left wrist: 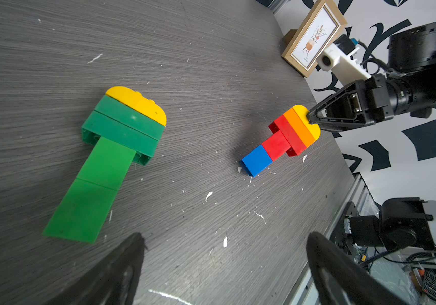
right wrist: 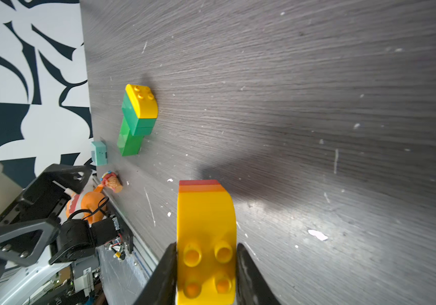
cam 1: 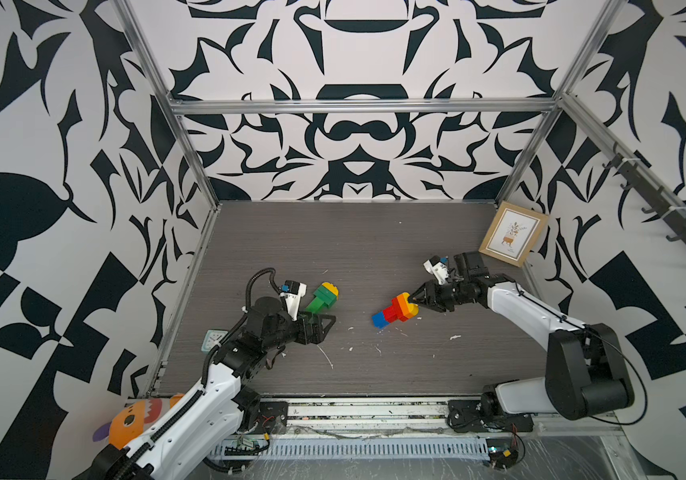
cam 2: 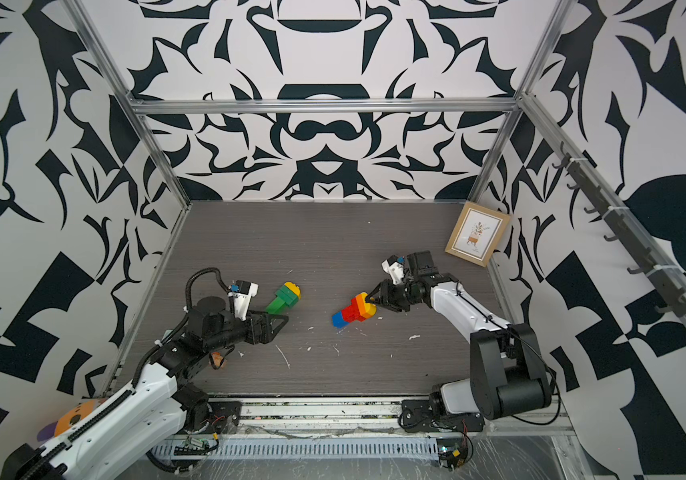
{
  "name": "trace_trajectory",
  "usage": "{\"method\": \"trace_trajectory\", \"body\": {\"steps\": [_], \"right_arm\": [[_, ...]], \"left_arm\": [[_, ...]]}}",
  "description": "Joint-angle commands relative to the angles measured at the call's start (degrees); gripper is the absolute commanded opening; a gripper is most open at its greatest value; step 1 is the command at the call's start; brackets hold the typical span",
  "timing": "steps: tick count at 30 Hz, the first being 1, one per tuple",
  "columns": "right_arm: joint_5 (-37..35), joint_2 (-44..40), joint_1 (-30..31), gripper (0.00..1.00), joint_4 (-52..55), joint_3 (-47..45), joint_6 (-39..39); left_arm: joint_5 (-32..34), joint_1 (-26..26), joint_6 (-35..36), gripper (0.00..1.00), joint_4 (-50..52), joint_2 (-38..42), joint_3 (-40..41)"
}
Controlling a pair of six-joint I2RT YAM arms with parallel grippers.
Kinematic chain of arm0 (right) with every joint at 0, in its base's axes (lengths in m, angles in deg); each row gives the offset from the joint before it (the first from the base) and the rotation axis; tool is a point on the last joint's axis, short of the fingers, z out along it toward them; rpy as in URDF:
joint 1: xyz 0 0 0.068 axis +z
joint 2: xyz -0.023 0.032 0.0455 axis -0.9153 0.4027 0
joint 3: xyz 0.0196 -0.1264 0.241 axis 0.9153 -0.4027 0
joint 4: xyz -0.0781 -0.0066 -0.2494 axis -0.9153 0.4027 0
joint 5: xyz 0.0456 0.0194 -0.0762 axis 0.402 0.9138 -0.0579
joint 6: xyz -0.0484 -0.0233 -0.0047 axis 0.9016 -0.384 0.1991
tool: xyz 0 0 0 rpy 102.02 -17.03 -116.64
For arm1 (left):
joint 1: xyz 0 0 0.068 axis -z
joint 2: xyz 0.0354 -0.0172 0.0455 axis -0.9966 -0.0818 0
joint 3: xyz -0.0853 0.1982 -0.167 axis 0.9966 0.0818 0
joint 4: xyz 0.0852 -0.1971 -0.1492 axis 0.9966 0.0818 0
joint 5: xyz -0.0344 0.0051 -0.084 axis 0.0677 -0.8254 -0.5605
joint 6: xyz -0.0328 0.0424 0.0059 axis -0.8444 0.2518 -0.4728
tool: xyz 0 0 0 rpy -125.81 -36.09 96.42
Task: Assemble an ice cream with lego
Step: Adjust the lego brick at the center of the board.
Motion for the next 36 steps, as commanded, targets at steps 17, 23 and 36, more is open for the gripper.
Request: {"method": "trace_trajectory", "body": {"steps": [17, 23, 36], "right_arm": [[-12.46, -18.64, 5.60, 0.49, -8.38, -15.93, -11.71], [-14.25, -14.34, 14.35, 0.54, -20.33, -21.32, -16.73], [-12.50, 6.25, 15.07, 0.57, -27.74, -8.19, -10.50]], "left_arm": [[2.53, 0.23, 0.30, 0.99, 2.00, -0.01, -1.61], [8.39, 0.21, 0.22, 0.99, 4.44, -2.24, -3.28], [26.38, 0.23, 4.49, 0.99, 8.87, -3.74, -7.79]]}}
